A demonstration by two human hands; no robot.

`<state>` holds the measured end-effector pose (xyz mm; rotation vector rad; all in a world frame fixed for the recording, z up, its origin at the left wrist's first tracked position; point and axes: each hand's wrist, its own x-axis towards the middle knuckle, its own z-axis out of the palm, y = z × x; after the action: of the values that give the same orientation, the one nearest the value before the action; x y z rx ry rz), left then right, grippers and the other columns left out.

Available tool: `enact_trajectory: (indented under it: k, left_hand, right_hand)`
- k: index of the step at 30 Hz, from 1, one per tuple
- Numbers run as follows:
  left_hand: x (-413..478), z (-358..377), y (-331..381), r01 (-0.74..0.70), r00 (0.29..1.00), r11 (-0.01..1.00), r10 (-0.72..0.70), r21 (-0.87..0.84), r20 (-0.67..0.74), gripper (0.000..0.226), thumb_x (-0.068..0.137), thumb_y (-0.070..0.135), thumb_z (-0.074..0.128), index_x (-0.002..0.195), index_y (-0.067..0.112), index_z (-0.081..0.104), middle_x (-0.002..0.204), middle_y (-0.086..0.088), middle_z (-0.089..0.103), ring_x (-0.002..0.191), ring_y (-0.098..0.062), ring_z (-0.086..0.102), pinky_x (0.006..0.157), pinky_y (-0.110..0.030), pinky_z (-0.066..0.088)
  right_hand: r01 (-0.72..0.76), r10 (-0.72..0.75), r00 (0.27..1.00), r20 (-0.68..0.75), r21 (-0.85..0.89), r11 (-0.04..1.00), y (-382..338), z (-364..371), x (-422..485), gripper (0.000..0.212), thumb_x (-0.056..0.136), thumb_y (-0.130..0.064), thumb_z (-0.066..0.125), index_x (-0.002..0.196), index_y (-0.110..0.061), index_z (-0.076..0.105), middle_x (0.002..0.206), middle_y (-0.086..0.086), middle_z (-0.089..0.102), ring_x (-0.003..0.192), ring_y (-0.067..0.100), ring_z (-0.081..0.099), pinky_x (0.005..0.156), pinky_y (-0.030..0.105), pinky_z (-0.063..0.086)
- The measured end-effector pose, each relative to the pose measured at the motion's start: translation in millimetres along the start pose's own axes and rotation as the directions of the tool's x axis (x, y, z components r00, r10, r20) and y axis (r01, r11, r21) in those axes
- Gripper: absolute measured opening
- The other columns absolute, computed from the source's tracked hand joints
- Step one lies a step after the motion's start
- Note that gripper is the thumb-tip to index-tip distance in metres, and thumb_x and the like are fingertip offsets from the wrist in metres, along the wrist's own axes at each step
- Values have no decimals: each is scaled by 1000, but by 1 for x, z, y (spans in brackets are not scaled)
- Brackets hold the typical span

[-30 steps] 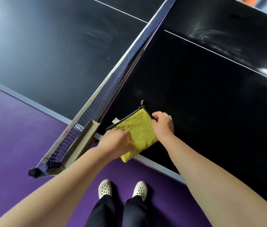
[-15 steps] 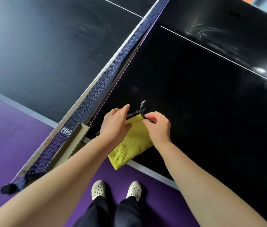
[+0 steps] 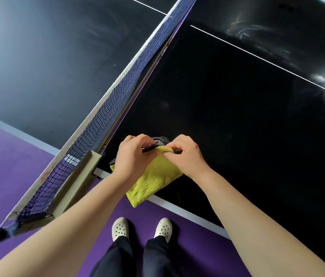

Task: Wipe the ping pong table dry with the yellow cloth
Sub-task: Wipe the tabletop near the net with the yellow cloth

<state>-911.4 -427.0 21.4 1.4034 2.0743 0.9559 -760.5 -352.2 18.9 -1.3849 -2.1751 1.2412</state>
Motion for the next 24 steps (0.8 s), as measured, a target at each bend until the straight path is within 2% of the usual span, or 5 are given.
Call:
enact_trajectory:
  k: [4, 9, 12, 19, 24]
  left_hand:
    - [7, 5, -12, -13, 987, 997, 1, 77, 162, 33, 77, 33, 75, 105, 17, 71, 93, 5, 63, 101, -24, 46, 84, -35, 38]
    - [21, 9, -16, 157, 960, 904, -234, 399, 153, 32, 88, 45, 58, 103, 19, 66, 103, 0, 60, 108, -24, 41, 86, -35, 32]
    - [22, 10, -18, 198, 962, 883, -259, 426, 90, 31, 84, 47, 61, 106, 24, 63, 104, 1, 58, 109, -23, 40, 86, -33, 30]
    - [18, 9, -34, 186, 980, 930, -199, 316, 7, 22, 85, 41, 63, 97, 24, 70, 93, 4, 63, 95, -20, 42, 79, -30, 30]
    - [35, 9, -31, 244, 962, 910, -272, 335, 38, 23, 83, 37, 64, 100, 23, 66, 100, 1, 63, 99, -23, 46, 77, -32, 38]
  right_hand:
    - [-315, 267, 935, 233, 206, 926, -3, -5, 13, 19, 84, -13, 67, 66, -10, 63, 70, 2, 54, 69, 11, 51, 63, 24, 41]
    - [-285, 367, 924, 111, -439, 852, 3, 18, 38, 37, 87, -53, 60, 73, -20, 51, 97, 0, 45, 106, 21, 41, 92, 38, 41]
    - [-331, 340, 938, -63, -443, 833, 5, 25, 42, 41, 82, -60, 65, 94, -24, 51, 101, -6, 43, 109, 19, 40, 90, 33, 39]
    - [-286, 244, 828, -504, -7, 958, 3, 54, 1, 29, 89, -14, 64, 118, -15, 58, 122, 0, 49, 110, 19, 50, 83, 34, 53]
    - [-108, 89, 921, -378, -29, 994, -15, 100, -28, 50, 93, 2, 52, 141, -3, 42, 146, 13, 37, 131, 25, 41, 104, 31, 44]
